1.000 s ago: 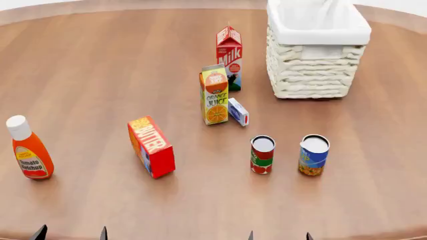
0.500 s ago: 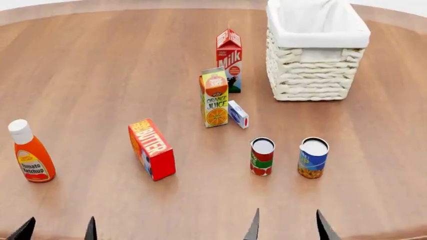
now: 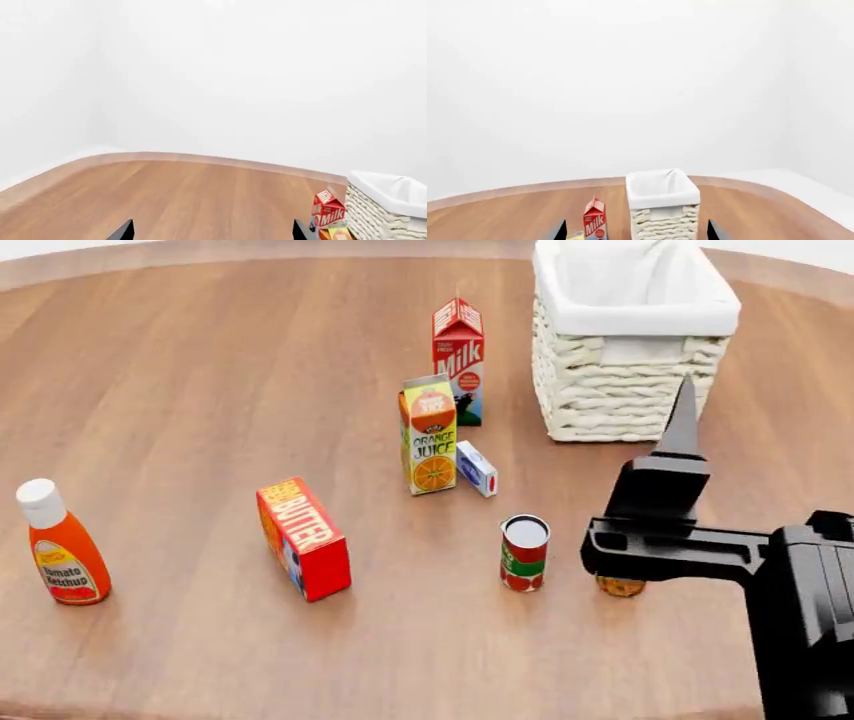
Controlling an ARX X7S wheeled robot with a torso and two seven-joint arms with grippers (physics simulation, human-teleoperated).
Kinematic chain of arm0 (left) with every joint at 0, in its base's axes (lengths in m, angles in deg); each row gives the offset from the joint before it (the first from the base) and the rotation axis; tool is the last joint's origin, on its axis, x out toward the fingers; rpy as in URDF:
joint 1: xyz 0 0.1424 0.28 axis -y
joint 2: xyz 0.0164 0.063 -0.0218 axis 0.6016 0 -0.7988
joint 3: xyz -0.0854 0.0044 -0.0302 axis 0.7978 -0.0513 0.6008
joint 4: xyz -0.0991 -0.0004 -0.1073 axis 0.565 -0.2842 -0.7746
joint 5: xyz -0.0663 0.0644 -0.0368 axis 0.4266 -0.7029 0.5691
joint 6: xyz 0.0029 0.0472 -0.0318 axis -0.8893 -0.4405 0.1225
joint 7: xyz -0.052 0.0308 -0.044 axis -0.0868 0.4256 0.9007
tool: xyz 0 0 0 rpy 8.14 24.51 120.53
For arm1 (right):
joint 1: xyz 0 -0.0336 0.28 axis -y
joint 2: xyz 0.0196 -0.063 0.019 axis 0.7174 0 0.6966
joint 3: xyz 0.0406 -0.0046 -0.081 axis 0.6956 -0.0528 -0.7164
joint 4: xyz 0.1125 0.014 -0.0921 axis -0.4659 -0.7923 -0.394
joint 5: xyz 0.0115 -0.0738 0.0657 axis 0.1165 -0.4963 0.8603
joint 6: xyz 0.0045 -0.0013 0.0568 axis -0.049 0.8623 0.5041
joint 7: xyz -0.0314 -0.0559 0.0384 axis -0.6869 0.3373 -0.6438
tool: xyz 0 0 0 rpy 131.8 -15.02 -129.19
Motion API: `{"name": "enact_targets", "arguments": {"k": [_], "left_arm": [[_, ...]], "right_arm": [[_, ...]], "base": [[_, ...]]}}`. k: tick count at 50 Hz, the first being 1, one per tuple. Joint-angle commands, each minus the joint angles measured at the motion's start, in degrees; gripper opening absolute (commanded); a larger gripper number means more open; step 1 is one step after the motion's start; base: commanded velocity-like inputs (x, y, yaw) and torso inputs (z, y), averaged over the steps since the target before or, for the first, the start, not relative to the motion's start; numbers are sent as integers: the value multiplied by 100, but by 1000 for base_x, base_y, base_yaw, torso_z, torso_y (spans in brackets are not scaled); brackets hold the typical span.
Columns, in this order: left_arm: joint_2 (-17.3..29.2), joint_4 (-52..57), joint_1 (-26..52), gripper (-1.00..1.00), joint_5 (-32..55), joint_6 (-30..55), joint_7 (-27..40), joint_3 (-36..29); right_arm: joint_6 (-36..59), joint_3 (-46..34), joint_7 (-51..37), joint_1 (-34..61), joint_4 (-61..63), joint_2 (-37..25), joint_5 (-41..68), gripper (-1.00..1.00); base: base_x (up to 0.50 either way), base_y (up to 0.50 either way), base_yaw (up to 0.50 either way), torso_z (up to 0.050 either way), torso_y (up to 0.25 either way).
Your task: Pick up the cream cheese box and the butter, and put them in the basket.
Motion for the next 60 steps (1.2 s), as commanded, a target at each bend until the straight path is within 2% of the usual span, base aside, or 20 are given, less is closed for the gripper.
{"name": "enact_targets", "arguments": {"k": [1,2,3,5,10,12,15,29,37,53,56,58,60], "left_arm": [[262,670,964,100,1358,1365,595,994],[338,768,933,100,1443,1384,604,934],[322,783,946,100,1565,1426,671,985],[374,775,957,100,2015,1441,864,1120],[472,643,902,100,2096,1260,1017,1102],[498,619,808,100,1969,1101,1037,892],[532,582,748,100,1912,987,1044,771],[497,561,870,100,2514,1106,1235,1111],[614,530,720,100,2362,831,1218,931],[676,468,714,100,2584,771,1407,971],[736,445,630,100,2369,568,1341,818],[963,544,453,100,1939,244,1186,381],[857,512,523,100,2144,330,1291,569]], "right_arm": [[474,655,-914,669,167,-449,1506,100],[285,662,-474,564,370,-442,1192,100],[-212,553,247,-51,676,-406,332,100],[-57,492,-91,368,415,-440,598,100],[-83,567,-306,420,339,-427,787,100],[-88,578,-357,420,340,-449,850,100],[-119,601,-376,384,347,-473,902,100],[-278,416,-363,365,356,-469,810,100],[-372,267,-245,285,411,-496,626,100],[-496,179,-271,264,419,-589,679,100],[-434,141,-433,314,431,-628,828,100],[-412,54,-426,309,414,-649,707,100],[-481,35,-317,216,416,-643,563,100]], "base": [[0,0,0,0,0],[94,0,0,0,0],[273,0,0,0,0],[475,0,0,0,0],[500,0,0,0,0],[500,0,0,0,0],[500,0,0,0,0],[500,-1,0,0,0],[500,-1,0,0,2],[500,0,0,0,1],[333,0,0,0,0],[0,0,0,-2,-250],[0,0,0,-4,-250]]}}
